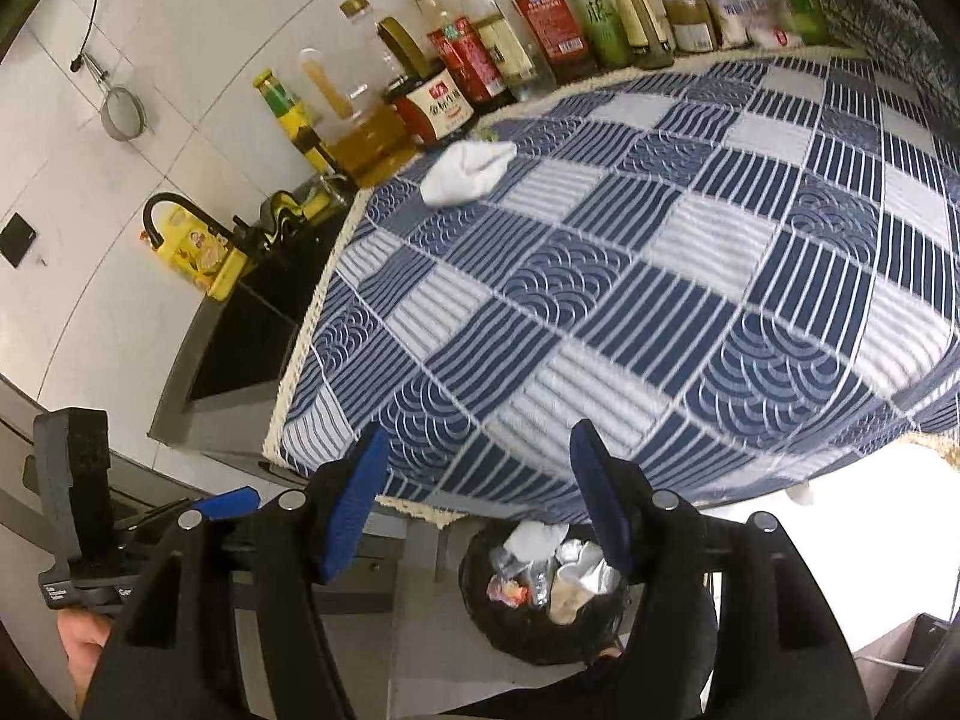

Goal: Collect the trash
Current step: 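Move both open grippers back up over the table, then lower the left gripper onto the last white tissue and close it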

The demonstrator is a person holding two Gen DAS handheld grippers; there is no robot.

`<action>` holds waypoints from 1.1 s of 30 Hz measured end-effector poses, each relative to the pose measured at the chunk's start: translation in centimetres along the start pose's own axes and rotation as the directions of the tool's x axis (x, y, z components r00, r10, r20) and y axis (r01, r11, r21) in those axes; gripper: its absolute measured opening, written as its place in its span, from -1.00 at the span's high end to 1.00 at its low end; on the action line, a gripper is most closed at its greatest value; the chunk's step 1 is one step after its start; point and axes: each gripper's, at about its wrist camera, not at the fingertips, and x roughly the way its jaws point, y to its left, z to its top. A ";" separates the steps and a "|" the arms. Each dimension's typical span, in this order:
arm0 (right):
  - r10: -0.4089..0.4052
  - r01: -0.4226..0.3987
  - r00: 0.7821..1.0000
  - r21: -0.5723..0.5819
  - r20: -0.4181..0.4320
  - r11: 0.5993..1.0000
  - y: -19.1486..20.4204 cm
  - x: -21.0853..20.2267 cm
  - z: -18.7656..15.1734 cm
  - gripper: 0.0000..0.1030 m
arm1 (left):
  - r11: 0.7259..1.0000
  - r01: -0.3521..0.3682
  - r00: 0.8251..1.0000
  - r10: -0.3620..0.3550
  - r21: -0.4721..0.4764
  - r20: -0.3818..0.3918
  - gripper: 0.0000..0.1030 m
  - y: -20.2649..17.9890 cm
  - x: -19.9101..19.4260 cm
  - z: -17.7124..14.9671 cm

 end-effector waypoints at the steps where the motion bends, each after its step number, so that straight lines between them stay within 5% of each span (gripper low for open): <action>1: 0.000 0.000 1.000 -0.004 0.000 1.000 -0.1 -0.2 0.3 -0.38 | 1.000 -0.001 1.000 0.001 0.001 0.011 -0.46 -0.1 -0.3 0.5; 2: 0.000 0.000 1.000 -0.008 0.003 1.000 0.0 -0.2 0.7 -0.70 | 1.000 -0.003 1.000 0.003 0.002 0.019 -0.46 -0.3 -0.5 0.8; 12: 0.031 -0.029 0.999 -0.050 0.040 0.998 -1.4 -0.7 6.6 -0.74 | 0.998 -0.054 0.996 0.055 -0.010 0.077 -0.59 -1.7 -0.6 5.8; 14: 0.035 -0.032 0.998 -0.061 0.050 0.998 -1.8 -0.7 7.8 -0.92 | 0.998 -0.054 0.995 0.055 -0.006 0.081 -0.66 -2.1 -0.4 6.9; 33: 0.097 -0.086 0.991 -0.112 0.093 0.990 -8.8 1.3 18.7 -0.92 | 0.985 -0.170 0.982 0.167 0.031 0.093 -0.86 -6.9 4.6 18.8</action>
